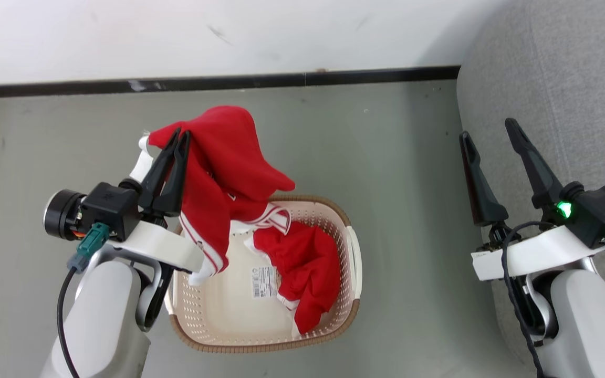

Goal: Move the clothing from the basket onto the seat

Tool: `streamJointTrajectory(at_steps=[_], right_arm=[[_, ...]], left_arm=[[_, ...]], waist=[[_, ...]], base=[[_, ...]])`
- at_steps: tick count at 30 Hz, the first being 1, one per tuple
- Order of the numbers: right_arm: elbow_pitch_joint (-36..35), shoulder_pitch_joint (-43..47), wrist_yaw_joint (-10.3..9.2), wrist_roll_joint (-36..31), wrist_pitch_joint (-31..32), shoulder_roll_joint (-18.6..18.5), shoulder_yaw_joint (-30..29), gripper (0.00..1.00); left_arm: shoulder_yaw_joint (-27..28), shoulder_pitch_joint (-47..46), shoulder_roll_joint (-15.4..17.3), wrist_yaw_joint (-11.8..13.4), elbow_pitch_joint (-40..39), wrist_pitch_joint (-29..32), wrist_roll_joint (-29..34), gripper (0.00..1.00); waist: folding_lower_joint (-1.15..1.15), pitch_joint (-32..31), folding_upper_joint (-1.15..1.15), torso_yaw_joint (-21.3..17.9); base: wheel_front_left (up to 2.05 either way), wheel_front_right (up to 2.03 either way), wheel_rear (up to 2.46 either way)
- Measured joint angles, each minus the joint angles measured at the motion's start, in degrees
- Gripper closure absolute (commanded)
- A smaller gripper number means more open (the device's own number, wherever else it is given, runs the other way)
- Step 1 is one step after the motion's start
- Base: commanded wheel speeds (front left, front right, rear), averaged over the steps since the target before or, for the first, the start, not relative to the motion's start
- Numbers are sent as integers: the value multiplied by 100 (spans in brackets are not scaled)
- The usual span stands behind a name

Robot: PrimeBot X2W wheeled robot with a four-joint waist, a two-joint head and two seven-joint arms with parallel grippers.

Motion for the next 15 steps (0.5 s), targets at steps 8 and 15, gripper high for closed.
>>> streamJointTrajectory(at_steps=[8,15], right_arm=[[219,418,0,31,0,-1,208,0],[738,769,0,27,0,-51,971,0]], left_arm=[[-113,279,40,-118,-87,0,-87,100],[-448,308,216,-210,-347,35,-38,100]], waist=[[0,-528,0,14],[0,-965,0,4]], base=[[0,0,0],[0,0,0]])
